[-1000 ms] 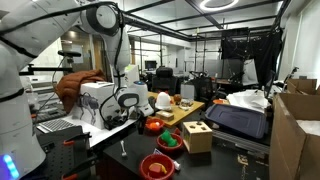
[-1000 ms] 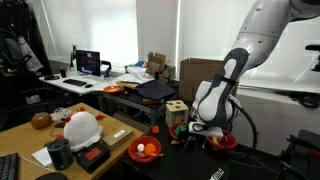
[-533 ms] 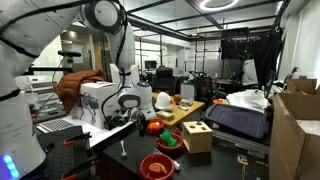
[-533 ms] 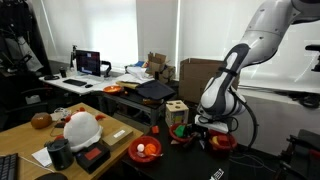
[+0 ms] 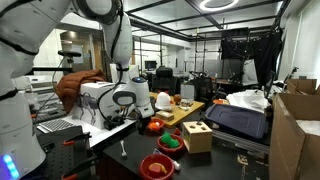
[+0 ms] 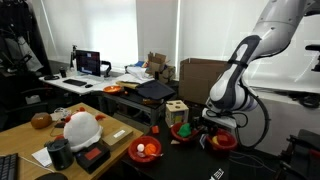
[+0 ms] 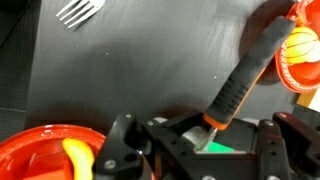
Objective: Put the black object on top of the red bowl to the far right
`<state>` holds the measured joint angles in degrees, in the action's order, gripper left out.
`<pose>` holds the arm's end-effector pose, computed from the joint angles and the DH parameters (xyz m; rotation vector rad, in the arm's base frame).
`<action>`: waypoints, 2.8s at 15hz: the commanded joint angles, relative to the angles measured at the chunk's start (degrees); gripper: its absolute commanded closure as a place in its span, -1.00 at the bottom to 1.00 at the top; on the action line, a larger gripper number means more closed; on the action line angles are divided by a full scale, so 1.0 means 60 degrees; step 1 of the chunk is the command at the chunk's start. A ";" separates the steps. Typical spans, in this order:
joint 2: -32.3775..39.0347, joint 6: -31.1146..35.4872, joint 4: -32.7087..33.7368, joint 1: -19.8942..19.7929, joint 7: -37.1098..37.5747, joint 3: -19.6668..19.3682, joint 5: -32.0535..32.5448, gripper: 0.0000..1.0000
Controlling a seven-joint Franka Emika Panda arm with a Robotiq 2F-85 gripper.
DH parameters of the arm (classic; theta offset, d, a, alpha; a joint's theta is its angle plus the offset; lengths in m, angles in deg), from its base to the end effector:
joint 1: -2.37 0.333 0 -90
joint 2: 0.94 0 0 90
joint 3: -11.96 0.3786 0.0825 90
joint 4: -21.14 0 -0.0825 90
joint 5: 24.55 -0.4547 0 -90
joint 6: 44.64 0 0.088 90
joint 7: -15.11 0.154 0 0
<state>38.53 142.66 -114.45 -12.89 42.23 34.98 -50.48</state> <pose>0.5445 0.0612 0.0143 -2.5630 1.2528 -0.1726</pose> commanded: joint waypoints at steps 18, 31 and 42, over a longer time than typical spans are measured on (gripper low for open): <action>-0.2002 -0.1838 -0.1258 0.2366 0.0603 -0.2670 -0.0398 1.00; -0.1670 -0.2003 -0.1288 0.1956 0.1386 -0.3059 -0.1666 1.00; -0.1472 -0.1777 -0.1214 0.1768 0.2173 -0.3359 -0.1901 1.00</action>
<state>31.28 132.09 -121.27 -2.83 53.57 15.61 -60.95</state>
